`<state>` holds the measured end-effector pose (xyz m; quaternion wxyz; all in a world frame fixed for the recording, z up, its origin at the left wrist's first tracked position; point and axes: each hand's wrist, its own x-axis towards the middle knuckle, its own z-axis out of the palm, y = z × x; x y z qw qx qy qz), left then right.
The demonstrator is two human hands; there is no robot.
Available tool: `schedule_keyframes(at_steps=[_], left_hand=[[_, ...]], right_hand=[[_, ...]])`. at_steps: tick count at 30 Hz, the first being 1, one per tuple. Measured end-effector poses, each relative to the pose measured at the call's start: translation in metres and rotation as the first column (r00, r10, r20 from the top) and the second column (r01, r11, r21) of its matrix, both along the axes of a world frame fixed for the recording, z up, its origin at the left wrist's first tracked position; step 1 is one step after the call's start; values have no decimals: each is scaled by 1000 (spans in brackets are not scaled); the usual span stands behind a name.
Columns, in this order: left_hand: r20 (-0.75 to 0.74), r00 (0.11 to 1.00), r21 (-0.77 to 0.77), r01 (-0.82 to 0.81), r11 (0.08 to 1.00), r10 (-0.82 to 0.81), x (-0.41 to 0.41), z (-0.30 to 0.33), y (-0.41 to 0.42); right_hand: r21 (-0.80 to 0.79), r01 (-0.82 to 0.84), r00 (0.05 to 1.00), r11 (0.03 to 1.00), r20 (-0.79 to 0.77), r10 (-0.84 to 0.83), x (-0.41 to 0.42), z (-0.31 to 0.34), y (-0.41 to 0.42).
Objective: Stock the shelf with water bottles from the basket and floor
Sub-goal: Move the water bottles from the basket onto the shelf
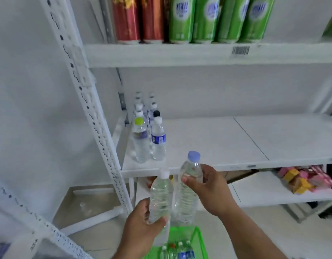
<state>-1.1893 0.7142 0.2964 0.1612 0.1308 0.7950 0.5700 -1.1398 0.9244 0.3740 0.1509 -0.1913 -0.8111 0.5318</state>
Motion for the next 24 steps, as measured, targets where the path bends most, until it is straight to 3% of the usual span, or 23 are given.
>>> schedule_keyframes(at_steps=[5,8,17,24], left_hand=[[-46,997,24,-65,998,66,6,37,28],[-67,992,46,-101,994,104,9,52,57],[-91,986,85,-133,987,141,27,83,150],[-66,978,72,-192,979,197,10,91,186]], right_hand=[[54,-6,997,998,-76,10,12,41,26],[10,-22,995,1000,-102,23,14,56,52],[30,-132,985,991,-107,135,9,74,142],[-23,-130,985,991,-115,126,-14,77,178]])
